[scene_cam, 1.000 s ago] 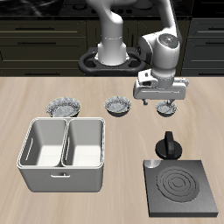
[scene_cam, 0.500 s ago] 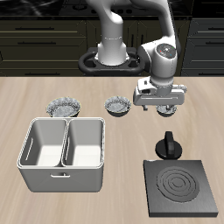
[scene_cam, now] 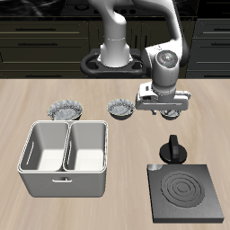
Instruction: Place the smallest bowl inside the left compartment of the bowl drainer
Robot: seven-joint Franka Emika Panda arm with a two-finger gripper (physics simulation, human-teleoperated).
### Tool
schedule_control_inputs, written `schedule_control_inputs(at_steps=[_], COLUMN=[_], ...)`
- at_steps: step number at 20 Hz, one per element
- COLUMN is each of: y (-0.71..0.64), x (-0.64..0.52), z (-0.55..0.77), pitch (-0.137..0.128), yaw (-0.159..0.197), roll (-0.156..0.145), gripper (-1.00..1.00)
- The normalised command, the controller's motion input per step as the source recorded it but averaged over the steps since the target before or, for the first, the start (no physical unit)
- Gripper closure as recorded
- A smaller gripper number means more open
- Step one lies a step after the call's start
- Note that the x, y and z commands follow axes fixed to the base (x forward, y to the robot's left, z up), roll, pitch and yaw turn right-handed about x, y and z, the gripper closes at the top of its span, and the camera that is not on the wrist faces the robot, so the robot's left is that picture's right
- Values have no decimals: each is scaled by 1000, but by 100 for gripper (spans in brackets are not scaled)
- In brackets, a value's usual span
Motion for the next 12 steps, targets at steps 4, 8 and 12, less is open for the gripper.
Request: schedule_control_inputs(at_steps=[4, 8, 12], y=[-81, -116, -222], x=[0, 9, 61], z=[194, 267, 337], pitch=[-35, -37, -41], yaw=[-34, -24, -9], roll=[13, 8, -25], gripper=[100, 100, 100])
